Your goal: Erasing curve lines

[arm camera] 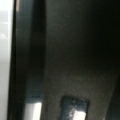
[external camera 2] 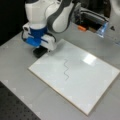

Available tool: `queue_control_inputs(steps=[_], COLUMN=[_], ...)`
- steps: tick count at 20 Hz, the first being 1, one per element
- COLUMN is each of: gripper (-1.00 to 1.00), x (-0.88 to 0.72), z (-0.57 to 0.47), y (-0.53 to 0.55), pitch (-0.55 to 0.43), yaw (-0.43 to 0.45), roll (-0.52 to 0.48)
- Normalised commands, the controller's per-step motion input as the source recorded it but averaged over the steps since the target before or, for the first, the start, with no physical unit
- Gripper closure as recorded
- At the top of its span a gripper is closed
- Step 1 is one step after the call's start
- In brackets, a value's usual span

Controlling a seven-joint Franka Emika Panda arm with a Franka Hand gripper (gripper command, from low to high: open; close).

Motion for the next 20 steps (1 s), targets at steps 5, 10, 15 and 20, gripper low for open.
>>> queue_control_inputs(steps=[5,10,15,20], gripper=[-1.00,1.00,1.00,1.00], x=[0.06,0.02,0.01,0.01], z=[-0.09,-0.01,0.02,0.00], y=[-0.17,-0.14,-0.05,0.00], pitch=[-0.125,-0.071,-0.056,-0.062], yaw=[0.003,-0.035,-0.052,-0.060], roll=[0.157,0.134,0.119,0.134])
